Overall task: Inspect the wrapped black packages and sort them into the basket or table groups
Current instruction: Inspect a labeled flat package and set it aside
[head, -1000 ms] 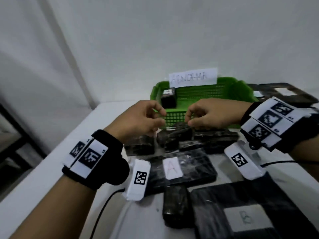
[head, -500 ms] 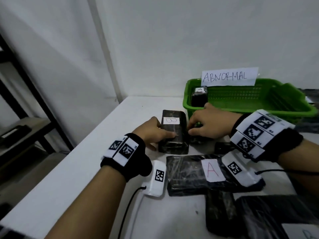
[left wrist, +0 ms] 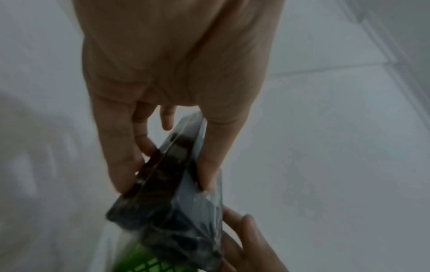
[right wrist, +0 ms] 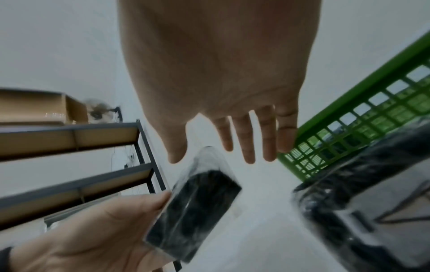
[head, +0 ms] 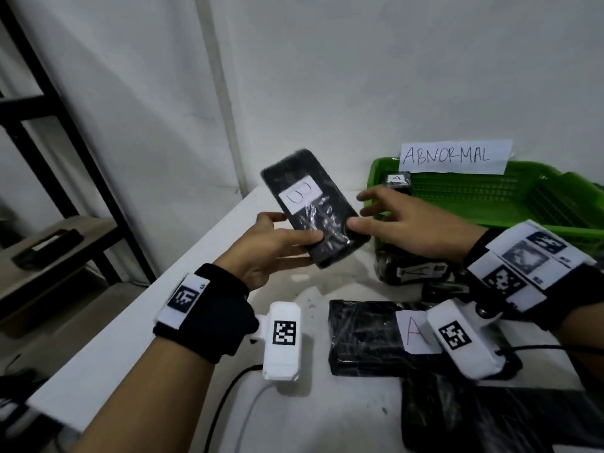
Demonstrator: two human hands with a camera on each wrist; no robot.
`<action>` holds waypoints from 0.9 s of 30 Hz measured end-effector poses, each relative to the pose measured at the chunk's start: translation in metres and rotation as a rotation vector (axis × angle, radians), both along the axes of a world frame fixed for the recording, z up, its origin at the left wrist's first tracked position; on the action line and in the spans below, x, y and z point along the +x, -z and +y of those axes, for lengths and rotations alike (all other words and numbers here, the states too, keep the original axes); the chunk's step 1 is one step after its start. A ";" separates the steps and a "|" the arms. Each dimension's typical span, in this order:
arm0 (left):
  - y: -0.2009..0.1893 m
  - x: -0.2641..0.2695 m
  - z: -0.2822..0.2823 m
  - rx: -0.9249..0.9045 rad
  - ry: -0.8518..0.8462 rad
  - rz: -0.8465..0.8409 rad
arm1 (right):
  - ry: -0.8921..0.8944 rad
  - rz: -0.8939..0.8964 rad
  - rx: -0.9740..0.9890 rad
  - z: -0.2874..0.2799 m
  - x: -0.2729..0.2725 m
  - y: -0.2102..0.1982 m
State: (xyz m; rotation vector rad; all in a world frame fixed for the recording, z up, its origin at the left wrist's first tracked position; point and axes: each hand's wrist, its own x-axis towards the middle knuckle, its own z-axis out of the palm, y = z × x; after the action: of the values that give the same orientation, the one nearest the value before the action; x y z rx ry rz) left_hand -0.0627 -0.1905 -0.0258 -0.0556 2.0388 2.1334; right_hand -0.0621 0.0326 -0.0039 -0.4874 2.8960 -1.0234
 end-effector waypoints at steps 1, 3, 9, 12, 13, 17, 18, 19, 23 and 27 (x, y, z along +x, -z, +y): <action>-0.004 0.001 0.003 0.047 0.004 0.042 | 0.016 -0.032 -0.081 -0.002 0.001 -0.002; -0.010 0.004 0.012 0.057 0.049 0.128 | 0.029 -0.065 -0.252 -0.003 0.002 -0.004; -0.021 -0.001 0.037 0.244 -0.116 0.264 | 0.165 -0.023 -0.630 0.029 0.010 -0.009; -0.027 -0.006 0.044 0.292 -0.132 0.392 | 0.206 -0.012 -0.773 0.062 0.013 -0.018; -0.030 -0.006 0.053 0.269 -0.079 0.414 | 0.220 0.005 -0.813 0.075 0.015 -0.022; -0.036 -0.007 0.102 0.134 0.118 0.444 | 0.259 0.128 -0.841 0.112 0.023 -0.027; -0.037 -0.007 0.118 0.125 0.155 0.442 | 0.284 0.169 -0.814 0.122 0.025 -0.025; -0.039 -0.007 0.130 0.120 0.180 0.440 | 0.307 0.207 -0.795 0.129 0.027 -0.023; -0.040 -0.013 0.170 0.106 0.226 0.443 | 0.360 0.273 -0.832 0.163 0.038 -0.017; -0.032 -0.020 0.193 0.118 0.250 0.413 | 0.385 0.245 -0.858 0.182 0.036 -0.015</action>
State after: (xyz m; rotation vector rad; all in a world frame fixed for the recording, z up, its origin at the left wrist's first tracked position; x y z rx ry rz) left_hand -0.0825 0.0028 0.0067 0.6721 1.9779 2.2338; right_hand -0.0257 0.2147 0.0107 -0.0419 2.6434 -2.4251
